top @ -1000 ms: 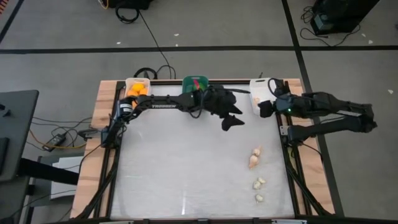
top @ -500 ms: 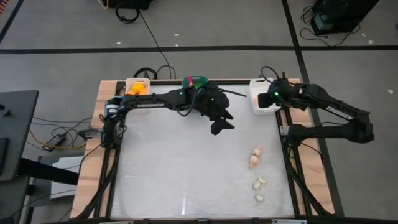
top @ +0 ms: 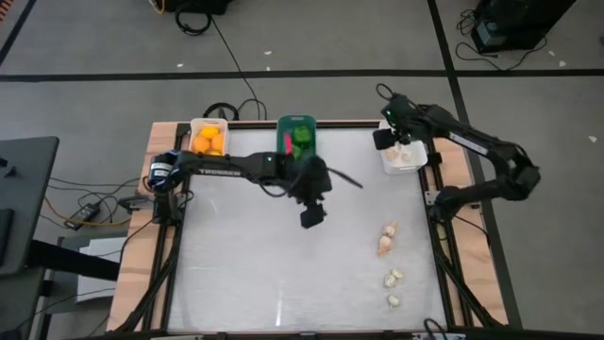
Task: Sort produce into baskets
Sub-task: Put the top left white garlic into the right white bin, then put the middle right white garlic into the right white bin
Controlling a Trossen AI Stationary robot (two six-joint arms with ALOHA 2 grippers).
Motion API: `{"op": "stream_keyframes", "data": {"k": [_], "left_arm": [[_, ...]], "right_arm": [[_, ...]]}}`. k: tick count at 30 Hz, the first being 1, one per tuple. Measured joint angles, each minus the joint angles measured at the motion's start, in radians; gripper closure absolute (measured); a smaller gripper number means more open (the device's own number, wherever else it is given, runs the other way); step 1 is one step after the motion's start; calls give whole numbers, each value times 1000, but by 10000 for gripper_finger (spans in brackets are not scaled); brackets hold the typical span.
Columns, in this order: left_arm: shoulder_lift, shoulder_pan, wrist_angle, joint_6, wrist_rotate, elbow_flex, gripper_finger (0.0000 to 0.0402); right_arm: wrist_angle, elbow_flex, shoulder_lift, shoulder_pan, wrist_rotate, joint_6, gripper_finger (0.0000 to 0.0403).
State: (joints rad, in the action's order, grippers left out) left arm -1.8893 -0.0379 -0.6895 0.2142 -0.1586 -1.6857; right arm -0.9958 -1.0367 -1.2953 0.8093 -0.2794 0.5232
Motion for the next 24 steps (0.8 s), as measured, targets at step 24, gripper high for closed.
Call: {"op": "stream_keyframes", "data": {"k": [24], "left_arm": [[-9,10,293,-92,147,104,138]], "right_arm": [[-66,0,167,29,273,-44,56]]}}
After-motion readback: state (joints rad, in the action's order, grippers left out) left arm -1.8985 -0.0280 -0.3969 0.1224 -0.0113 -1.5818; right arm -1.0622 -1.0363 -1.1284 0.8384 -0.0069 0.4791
